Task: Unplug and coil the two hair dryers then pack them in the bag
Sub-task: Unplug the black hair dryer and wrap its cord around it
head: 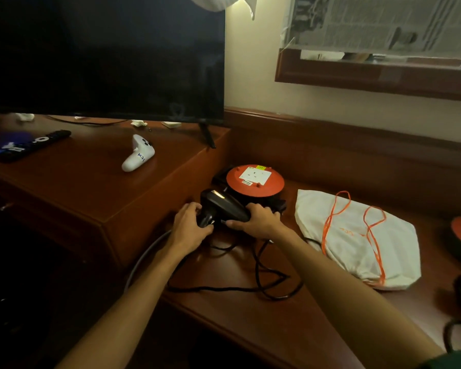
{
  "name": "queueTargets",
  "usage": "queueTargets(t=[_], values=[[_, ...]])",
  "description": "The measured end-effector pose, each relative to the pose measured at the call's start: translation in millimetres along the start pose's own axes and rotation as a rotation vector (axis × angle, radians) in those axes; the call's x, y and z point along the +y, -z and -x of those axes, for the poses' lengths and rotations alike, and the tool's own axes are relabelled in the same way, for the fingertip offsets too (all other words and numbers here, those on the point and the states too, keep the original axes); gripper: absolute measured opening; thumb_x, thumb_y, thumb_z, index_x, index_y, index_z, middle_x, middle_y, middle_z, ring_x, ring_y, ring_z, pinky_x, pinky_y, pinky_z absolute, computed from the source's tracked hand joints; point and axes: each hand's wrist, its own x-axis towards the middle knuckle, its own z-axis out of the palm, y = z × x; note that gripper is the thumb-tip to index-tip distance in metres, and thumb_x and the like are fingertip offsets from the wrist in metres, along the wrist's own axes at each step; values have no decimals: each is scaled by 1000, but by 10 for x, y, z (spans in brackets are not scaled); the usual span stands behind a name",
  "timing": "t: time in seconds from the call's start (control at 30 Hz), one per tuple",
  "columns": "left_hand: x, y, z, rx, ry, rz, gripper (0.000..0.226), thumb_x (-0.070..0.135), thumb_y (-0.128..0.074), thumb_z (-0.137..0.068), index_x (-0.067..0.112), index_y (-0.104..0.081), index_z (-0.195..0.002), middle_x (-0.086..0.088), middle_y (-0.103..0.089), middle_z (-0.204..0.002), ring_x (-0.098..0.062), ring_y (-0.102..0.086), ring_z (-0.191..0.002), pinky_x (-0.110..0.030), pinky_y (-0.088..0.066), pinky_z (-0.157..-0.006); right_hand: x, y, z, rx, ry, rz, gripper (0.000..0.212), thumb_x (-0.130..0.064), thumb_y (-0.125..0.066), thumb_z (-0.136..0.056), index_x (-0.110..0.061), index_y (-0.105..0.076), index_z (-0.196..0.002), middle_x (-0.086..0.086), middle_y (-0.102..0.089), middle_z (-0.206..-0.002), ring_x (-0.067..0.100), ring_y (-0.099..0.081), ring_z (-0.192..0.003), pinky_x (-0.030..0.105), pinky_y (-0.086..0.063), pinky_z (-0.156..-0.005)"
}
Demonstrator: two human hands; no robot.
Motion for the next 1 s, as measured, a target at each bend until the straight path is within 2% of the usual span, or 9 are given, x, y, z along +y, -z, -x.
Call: queueTargets(t=[0.17,0.27,0.33,0.37,0.43,0.53,0.63,0.8,1.0], values=[[37,33,23,33,-85,17,62,11,-85,-82,4,-60,-139,-9,-58,-140,-25,-58,-128,-25,-46,-104,-48,-16,5,125,-31,-120,55,-68,-65,-83,-22,-65,-112,1,-70,-102,24,-60,-110,56,-21,-114],[116,54,-1,54,-154,68,63,5,-85,-80,6,-61,-139,-9,-49,-148,-27,-53,-135,-40,-49,-112,-32,79,72,184,6,-223,47,-65,-69,-83,-22,-69,-104,-4,-71,-92,17,-65,-94,51,-40,-107],[254,91,-18,99,-150,93,65,11,-85,-80,9,-58,-139,-9,-48,-147,-28,-51,-136,-42,-48,-113,-27,193,169,238,58,-337,43,-54,-75,-84,-17,-71,-106,-5,-70,-86,10,-67,-78,30,-59,-82],[336,119,-24,107,-117,101,66,19,-86,-81,11,-57,-140,-8,-48,-146,-27,-50,-135,-39,-46,-111,-11,267,218,283,88,-358,42,-49,-77,-85,-15,-72,-108,-5,-70,-84,6,-66,-72,17,-55,-66],[475,174,-45,54,-29,101,68,39,-84,-82,15,-56,-140,-5,-54,-142,-26,-52,-132,-37,-46,-105,42,425,323,372,128,-388,42,-47,-78,-84,-12,-73,-108,-1,-72,-82,8,-67,-67,16,-49,-53],[663,202,-55,-199,49,320,48,53,-77,-84,17,-70,-115,-5,-73,-104,-26,-72,-95,-47,-60,-86,139,692,479,422,153,-433,38,-45,-80,-84,-14,-73,-106,-1,-73,-82,8,-69,-62,23,-54,-54],[924,126,42,-378,23,588,26,35,-70,-97,10,-66,-100,-10,-63,-71,-22,-62,-48,-33,-54,-48,240,954,653,462,176,-411,41,-47,-80,-83,-17,-73,-111,-6,-73,-87,3,-69,-71,17,-53,-59],[1377,2,126,-407,-50,666,26,30,-68,-99,4,-68,-103,-6,-58,-60,-16,-50,-39,-23,-42,-39,454,1384,967,467,80,-296,51,-55,-79,-79,-18,-70,-114,-4,-72,-93,9,-69,-78,29,-59,-69],[1871,-123,106,-527,-304,534,21,26,-71,-97,7,-64,-101,-3,-64,-63,-17,-56,-41,-26,-46,-39,756,1658,1389,405,-28,-110,62,-49,-80,-79,-27,-51,-129,-5,-65,-114,14,-67,-98,40,-60,-87]])
